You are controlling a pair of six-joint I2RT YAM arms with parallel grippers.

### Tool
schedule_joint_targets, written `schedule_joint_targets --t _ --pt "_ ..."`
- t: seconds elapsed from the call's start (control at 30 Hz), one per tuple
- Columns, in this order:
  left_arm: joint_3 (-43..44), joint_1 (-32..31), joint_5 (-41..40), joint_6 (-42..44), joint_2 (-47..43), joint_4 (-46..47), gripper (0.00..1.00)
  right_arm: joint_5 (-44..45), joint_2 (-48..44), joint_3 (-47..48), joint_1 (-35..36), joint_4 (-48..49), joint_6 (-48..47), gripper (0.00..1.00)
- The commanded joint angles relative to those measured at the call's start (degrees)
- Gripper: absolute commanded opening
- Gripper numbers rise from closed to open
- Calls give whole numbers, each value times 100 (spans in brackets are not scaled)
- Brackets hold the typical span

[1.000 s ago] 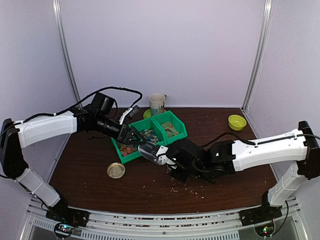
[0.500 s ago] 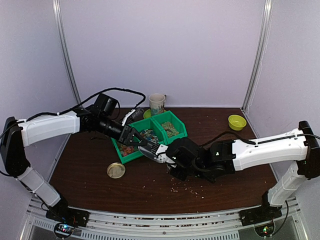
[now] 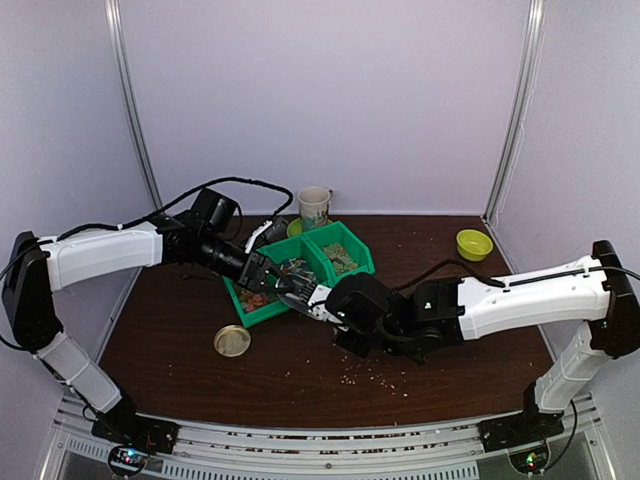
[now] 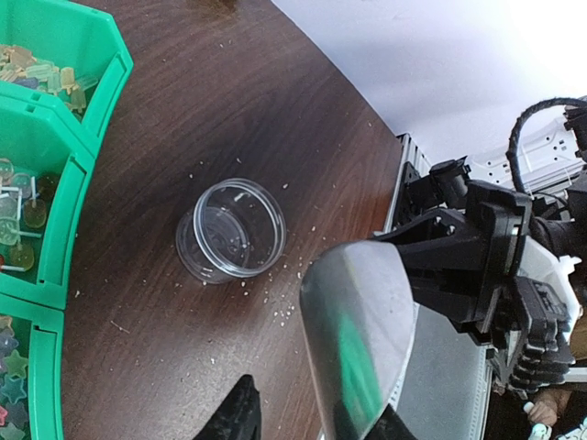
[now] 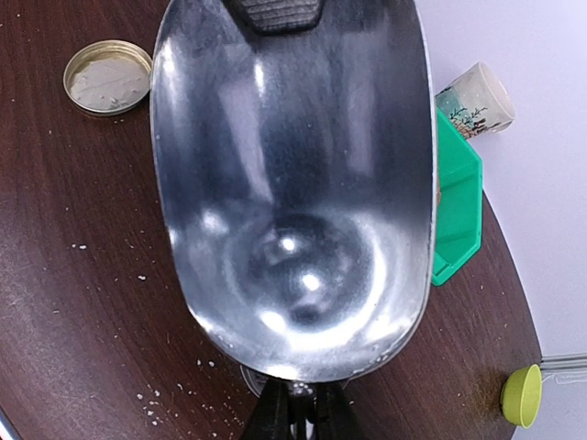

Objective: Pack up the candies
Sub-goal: Pass from the right arm to the left

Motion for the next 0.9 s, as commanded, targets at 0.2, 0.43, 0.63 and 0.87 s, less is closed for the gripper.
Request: schedule_joint_targets --t 0.2,0.43,0.63,0.87 --pt "212 -36 41 119 36 8 27 116 97 272 33 6 59 1" --pt "212 -31 26 128 22 2 24 -23 98 202 47 -11 13 1" --pt "221 -33 -34 147 24 -26 18 -136 114 188 79 -18 -37 1" --pt "249 -30 -86 178 38 -79 26 -116 134 176 94 -68 3 1"
